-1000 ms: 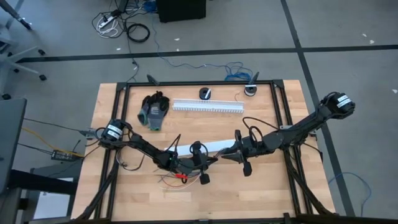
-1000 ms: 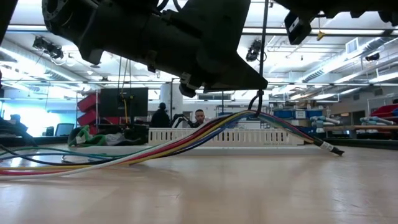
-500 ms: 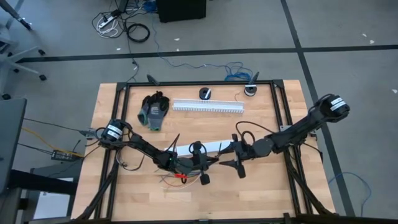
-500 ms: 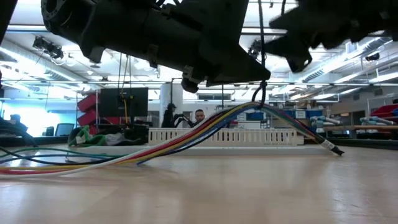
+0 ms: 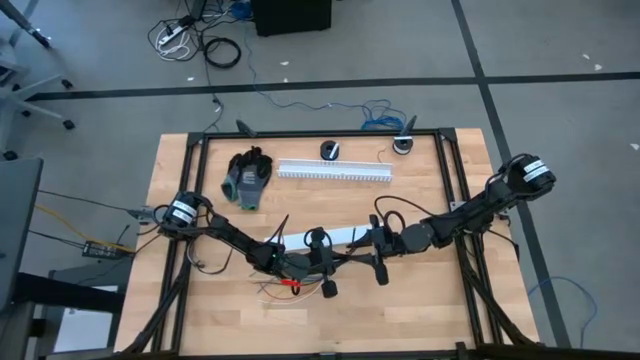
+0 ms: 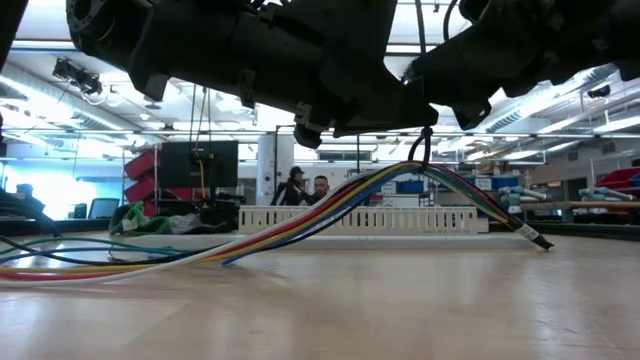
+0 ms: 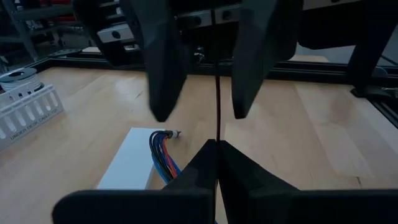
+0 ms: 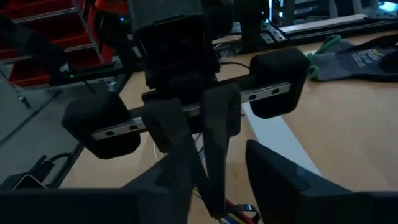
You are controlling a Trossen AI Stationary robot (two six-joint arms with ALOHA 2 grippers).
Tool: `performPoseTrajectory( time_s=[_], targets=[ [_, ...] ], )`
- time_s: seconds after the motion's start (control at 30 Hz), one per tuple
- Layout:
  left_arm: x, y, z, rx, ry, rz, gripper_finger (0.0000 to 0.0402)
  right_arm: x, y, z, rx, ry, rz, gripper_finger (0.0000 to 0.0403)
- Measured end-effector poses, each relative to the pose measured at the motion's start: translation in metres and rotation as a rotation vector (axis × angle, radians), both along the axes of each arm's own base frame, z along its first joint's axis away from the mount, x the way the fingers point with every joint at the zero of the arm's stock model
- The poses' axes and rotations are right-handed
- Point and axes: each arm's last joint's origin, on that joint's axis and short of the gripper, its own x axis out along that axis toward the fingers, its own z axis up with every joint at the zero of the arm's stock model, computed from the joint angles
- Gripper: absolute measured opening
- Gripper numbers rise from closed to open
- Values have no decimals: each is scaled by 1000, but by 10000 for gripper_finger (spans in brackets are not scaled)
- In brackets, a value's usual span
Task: Ziptie cables
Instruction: Wrap the black zip tie around the cables
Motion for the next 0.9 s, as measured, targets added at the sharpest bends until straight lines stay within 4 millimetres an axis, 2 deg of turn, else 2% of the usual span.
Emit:
performPoseTrajectory(
  time_s=[0.13,0.23,0.3,0.6,0.9],
  targets=[
    [0,0,0,0,0,0,0,0,0,-2,0,21,5,82],
    [0,0,0,0,0,-1,0,-1,0,-4,28,42,44,25],
    [0,0,0,-2,0,-9,0,0,0,-4,32,43,51,8],
    [0,-1,0,-5,3,-35,3,0,0,-4,31,44,47,1],
    [0,-1,-2,0,28,-50,40,0,0,-2,34,29,39,0]
  ],
)
